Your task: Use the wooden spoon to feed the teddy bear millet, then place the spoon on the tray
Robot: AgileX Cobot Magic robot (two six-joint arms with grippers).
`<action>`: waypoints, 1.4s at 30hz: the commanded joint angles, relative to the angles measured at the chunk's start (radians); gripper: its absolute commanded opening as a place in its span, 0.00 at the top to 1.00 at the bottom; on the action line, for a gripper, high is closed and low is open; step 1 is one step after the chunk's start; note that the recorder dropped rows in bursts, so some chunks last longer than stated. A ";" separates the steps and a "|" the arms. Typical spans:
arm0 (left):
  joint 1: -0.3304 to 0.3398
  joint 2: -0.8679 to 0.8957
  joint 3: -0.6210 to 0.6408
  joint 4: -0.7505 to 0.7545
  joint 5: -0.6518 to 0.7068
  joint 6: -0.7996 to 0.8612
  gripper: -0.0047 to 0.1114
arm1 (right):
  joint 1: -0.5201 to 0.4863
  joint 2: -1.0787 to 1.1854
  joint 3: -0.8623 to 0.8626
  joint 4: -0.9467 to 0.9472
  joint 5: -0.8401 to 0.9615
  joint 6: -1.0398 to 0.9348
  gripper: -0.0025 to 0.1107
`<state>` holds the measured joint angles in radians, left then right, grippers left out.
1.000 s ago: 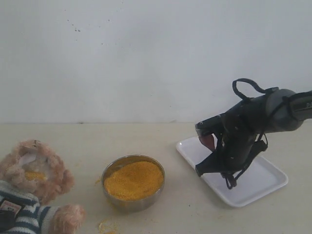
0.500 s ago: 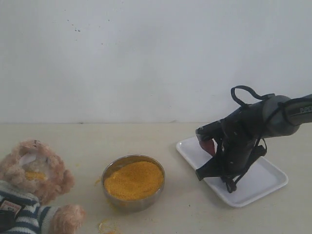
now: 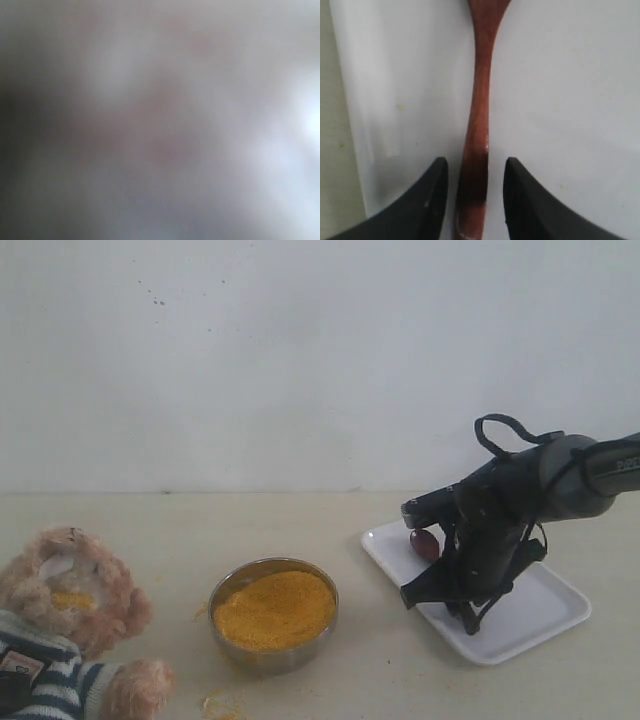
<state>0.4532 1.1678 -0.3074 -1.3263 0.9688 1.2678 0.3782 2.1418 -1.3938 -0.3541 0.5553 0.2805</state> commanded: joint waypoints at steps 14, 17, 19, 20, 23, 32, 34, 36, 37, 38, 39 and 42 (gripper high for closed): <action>0.001 -0.007 0.002 -0.019 0.013 0.005 0.93 | -0.010 -0.380 0.228 0.004 -0.180 0.098 0.66; 0.001 -0.007 0.002 -0.019 0.013 0.005 0.93 | -0.010 -0.496 0.333 0.004 -0.249 0.145 0.66; 0.001 -0.007 0.002 -0.019 0.013 0.005 0.93 | -0.010 -0.584 0.414 0.004 -0.306 0.174 0.66; 0.001 -0.007 0.002 -0.019 0.013 0.005 0.93 | -0.010 -0.620 0.449 0.008 -0.330 0.185 0.66; 0.001 -0.007 0.002 -0.019 0.013 0.005 0.93 | -0.010 -0.754 0.579 0.008 -0.415 0.224 0.68; 0.001 -0.007 0.002 -0.019 0.013 0.005 0.93 | -0.010 -1.170 0.898 0.026 -0.508 0.285 0.98; 0.001 -0.007 0.002 -0.019 0.013 0.005 0.93 | -0.010 -1.256 0.946 0.038 -0.498 0.288 0.98; 0.001 -0.007 0.002 -0.019 0.013 0.005 0.93 | -0.010 -1.335 0.988 0.056 -0.483 0.288 0.98; 0.001 -0.007 0.002 -0.019 0.013 0.005 0.93 | -0.010 -1.370 1.006 0.056 -0.470 0.288 0.98; 0.001 -0.007 0.002 -0.019 0.013 0.005 0.93 | -0.010 -1.398 1.020 0.056 -0.459 0.288 0.98; 0.001 -0.007 0.002 -0.019 0.013 0.005 0.93 | -0.010 -1.433 1.041 0.058 -0.457 0.289 0.98; 0.001 -0.007 0.002 -0.019 0.013 0.005 0.93 | -0.010 -1.513 1.094 0.058 -0.457 0.289 0.98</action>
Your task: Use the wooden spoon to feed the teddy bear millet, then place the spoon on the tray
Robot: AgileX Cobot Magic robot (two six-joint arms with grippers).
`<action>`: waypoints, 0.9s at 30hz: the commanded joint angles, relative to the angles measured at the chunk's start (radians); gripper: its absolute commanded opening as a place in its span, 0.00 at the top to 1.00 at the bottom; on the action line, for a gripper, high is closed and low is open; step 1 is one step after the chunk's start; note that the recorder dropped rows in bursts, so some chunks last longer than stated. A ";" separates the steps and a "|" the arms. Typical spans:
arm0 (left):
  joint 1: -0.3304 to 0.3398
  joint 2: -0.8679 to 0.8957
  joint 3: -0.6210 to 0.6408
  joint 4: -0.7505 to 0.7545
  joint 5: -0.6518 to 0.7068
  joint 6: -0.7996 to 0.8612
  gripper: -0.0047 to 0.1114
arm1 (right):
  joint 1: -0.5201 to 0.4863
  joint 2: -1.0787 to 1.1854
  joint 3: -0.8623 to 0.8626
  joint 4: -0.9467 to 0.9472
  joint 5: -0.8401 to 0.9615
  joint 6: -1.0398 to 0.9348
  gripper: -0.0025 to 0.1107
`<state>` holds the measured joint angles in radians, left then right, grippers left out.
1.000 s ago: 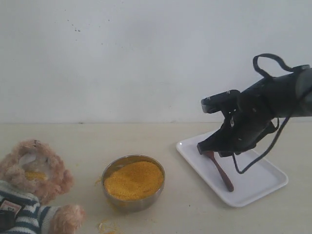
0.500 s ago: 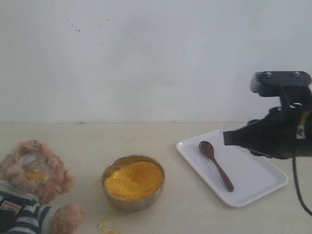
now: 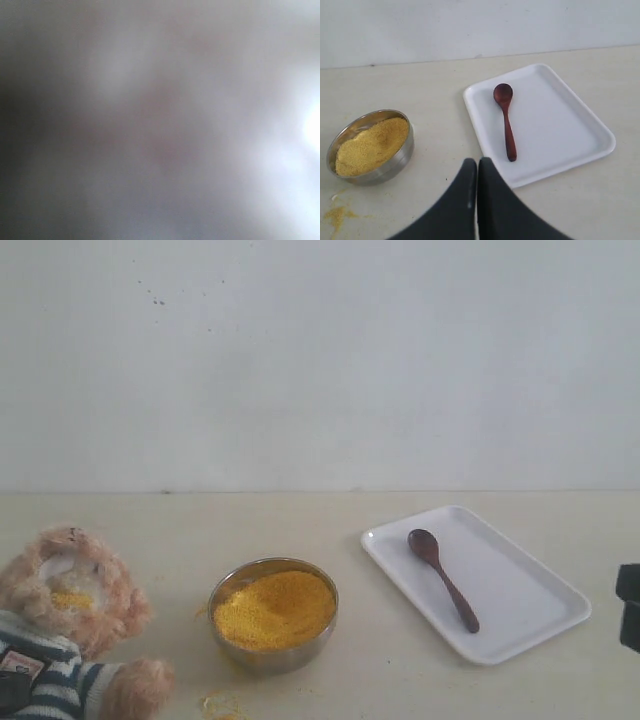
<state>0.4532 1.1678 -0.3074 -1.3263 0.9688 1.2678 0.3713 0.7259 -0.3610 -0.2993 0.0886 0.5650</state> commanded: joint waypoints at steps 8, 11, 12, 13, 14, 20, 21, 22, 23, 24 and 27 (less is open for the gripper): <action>0.001 -0.007 0.002 -0.019 0.013 0.005 0.93 | -0.003 -0.205 0.179 0.005 0.006 0.005 0.98; 0.001 -0.007 0.002 -0.019 0.013 0.005 0.93 | -0.003 -0.205 0.210 0.005 0.006 0.005 0.98; 0.001 -0.007 0.002 -0.019 0.013 0.005 0.93 | -0.003 -0.205 0.216 0.005 0.010 0.005 0.98; 0.001 -0.007 0.002 -0.019 0.013 0.005 0.93 | -0.001 -0.205 0.221 0.005 0.012 0.005 0.98; 0.001 -0.007 0.002 -0.019 0.013 0.005 0.93 | 0.001 -0.205 0.221 0.005 0.017 0.005 0.98; 0.001 -0.007 0.002 -0.019 0.014 0.005 0.93 | 0.010 -0.245 0.221 0.005 0.017 0.005 0.98; 0.001 -0.007 0.002 -0.019 0.014 0.005 0.93 | 0.010 -0.264 0.221 0.005 0.017 0.005 0.98; 0.001 -0.007 0.002 -0.019 0.013 0.005 0.93 | 0.010 -0.291 0.221 0.003 0.017 0.005 0.98; 0.001 -0.007 0.002 -0.019 0.013 0.005 0.93 | 0.010 -0.317 0.221 0.003 0.017 0.005 0.98; 0.001 -0.007 0.002 -0.019 0.014 0.005 0.93 | 0.010 -0.345 0.221 0.003 0.017 0.005 0.98; 0.001 -0.007 0.002 -0.019 0.014 0.005 0.93 | 0.010 -0.433 0.221 0.003 0.013 0.005 0.98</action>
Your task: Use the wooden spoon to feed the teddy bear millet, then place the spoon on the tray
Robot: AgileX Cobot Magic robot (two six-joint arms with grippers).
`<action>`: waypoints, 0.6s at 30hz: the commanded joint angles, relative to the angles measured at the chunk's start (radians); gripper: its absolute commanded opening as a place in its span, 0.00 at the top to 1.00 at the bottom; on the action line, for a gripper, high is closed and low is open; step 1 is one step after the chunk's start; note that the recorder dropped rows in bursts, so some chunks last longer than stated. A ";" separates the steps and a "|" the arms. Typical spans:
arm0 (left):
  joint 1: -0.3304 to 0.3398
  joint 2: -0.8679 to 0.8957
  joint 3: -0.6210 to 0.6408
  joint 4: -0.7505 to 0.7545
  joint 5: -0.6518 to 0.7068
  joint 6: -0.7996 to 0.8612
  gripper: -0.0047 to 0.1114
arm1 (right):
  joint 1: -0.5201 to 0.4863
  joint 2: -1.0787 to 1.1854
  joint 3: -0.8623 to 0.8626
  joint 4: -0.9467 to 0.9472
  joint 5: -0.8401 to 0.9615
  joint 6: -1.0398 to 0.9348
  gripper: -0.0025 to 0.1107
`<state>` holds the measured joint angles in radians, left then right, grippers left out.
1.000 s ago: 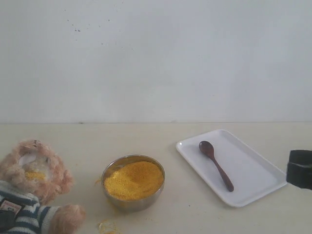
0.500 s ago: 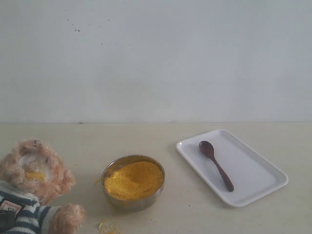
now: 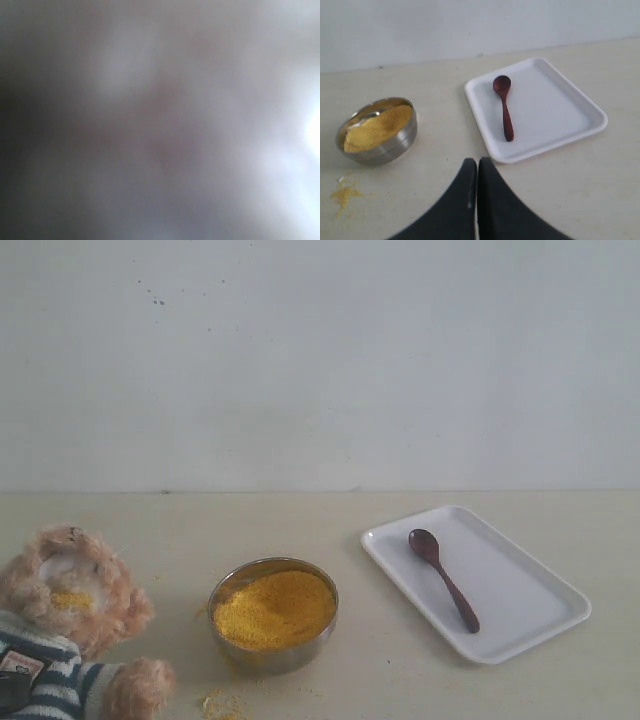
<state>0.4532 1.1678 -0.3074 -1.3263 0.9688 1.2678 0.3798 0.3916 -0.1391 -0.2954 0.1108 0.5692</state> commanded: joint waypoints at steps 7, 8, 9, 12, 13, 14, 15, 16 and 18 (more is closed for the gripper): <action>0.001 -0.007 0.002 -0.019 0.014 0.005 0.93 | -0.001 -0.221 0.000 -0.007 -0.012 -0.098 0.98; 0.001 -0.007 0.002 -0.019 0.014 0.005 0.93 | -0.001 -0.249 0.000 -0.007 -0.008 -0.133 0.98; 0.001 -0.007 0.002 -0.019 0.014 0.005 0.93 | -0.001 -0.275 0.000 -0.007 -0.003 -0.136 0.98; 0.001 -0.007 0.002 -0.019 0.014 0.005 0.93 | -0.001 -0.320 0.002 -0.007 0.089 -0.134 0.98; 0.001 -0.007 0.002 -0.019 0.014 0.005 0.93 | -0.001 -0.338 0.020 -0.007 0.124 -0.134 0.98; 0.001 -0.007 0.002 -0.019 0.014 0.005 0.93 | -0.001 -0.344 0.037 -0.007 0.126 -0.134 0.98; 0.001 -0.007 0.002 -0.019 0.014 0.005 0.93 | -0.001 -0.358 0.073 -0.005 0.126 -0.134 0.98; 0.001 -0.007 0.002 -0.019 0.014 0.005 0.93 | -0.001 -0.361 0.095 -0.002 0.125 -0.134 0.98; 0.001 -0.007 0.002 -0.019 0.014 0.005 0.93 | -0.001 -0.360 0.121 0.001 0.131 -0.134 0.98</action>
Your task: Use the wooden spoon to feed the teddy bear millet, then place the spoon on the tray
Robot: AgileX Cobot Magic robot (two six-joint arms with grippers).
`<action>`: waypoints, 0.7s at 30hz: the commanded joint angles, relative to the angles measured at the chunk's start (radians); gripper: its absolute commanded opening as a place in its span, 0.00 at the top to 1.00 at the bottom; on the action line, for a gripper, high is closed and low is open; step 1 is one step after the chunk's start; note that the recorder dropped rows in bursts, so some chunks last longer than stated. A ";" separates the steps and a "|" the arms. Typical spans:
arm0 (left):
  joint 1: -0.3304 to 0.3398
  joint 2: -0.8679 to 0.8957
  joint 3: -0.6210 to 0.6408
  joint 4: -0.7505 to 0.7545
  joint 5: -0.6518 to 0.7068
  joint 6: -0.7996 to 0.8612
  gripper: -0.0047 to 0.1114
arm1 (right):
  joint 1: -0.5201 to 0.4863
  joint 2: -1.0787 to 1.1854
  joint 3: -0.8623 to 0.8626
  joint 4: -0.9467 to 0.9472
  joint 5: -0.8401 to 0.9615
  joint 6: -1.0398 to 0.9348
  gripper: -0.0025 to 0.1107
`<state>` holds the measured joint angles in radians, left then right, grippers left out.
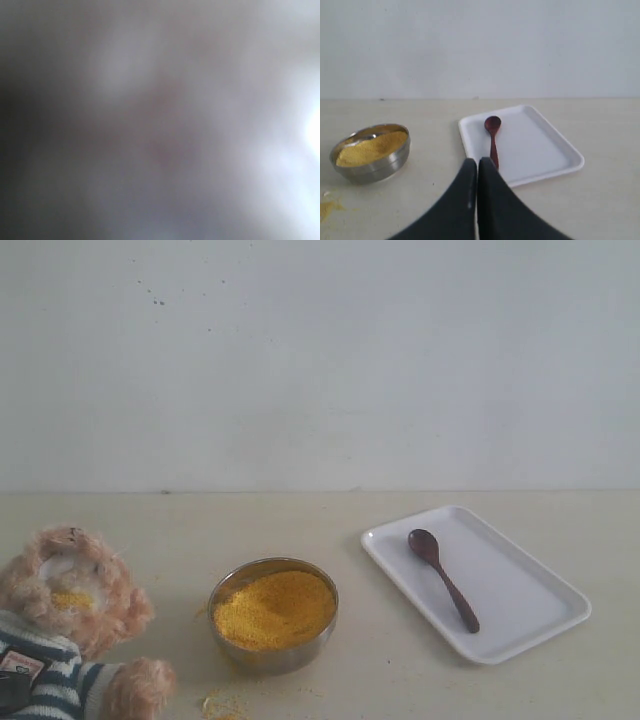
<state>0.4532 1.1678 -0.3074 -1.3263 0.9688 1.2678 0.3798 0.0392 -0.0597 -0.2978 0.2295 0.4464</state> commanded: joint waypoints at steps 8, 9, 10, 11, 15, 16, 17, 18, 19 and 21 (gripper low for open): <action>0.001 -0.007 0.002 -0.019 0.014 0.005 0.93 | -0.001 -0.007 0.054 0.006 -0.053 -0.038 0.98; 0.001 -0.007 0.002 -0.019 0.014 0.005 0.93 | -0.001 -0.007 0.060 0.019 -0.084 -0.062 0.98; 0.001 -0.007 0.002 -0.019 0.014 0.005 0.93 | -0.001 -0.007 0.060 0.055 -0.120 -0.108 0.98; 0.001 -0.007 0.002 -0.019 0.014 0.005 0.93 | -0.001 -0.007 0.060 0.108 -0.150 -0.174 0.98; 0.001 -0.007 0.002 -0.019 0.014 0.005 0.93 | -0.001 -0.007 0.060 0.277 -0.182 -0.398 0.98; 0.001 -0.007 0.002 -0.019 0.014 0.005 0.93 | -0.001 -0.007 0.060 0.285 -0.190 -0.418 0.98; 0.001 -0.007 0.002 -0.019 0.014 0.005 0.93 | -0.001 -0.007 0.060 0.288 -0.194 -0.435 0.98; 0.001 -0.007 0.002 -0.019 0.014 0.005 0.93 | -0.001 -0.007 0.060 0.288 -0.197 -0.440 0.98; 0.001 -0.007 0.002 -0.019 0.014 0.005 0.93 | -0.001 -0.007 0.060 0.288 -0.197 -0.453 0.98; 0.001 -0.007 0.002 -0.019 0.014 0.005 0.93 | -0.001 -0.007 0.060 0.310 -0.197 -0.453 0.98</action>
<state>0.4532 1.1678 -0.3074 -1.3263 0.9688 1.2678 0.3798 0.0326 -0.0036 -0.0148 0.0452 0.0080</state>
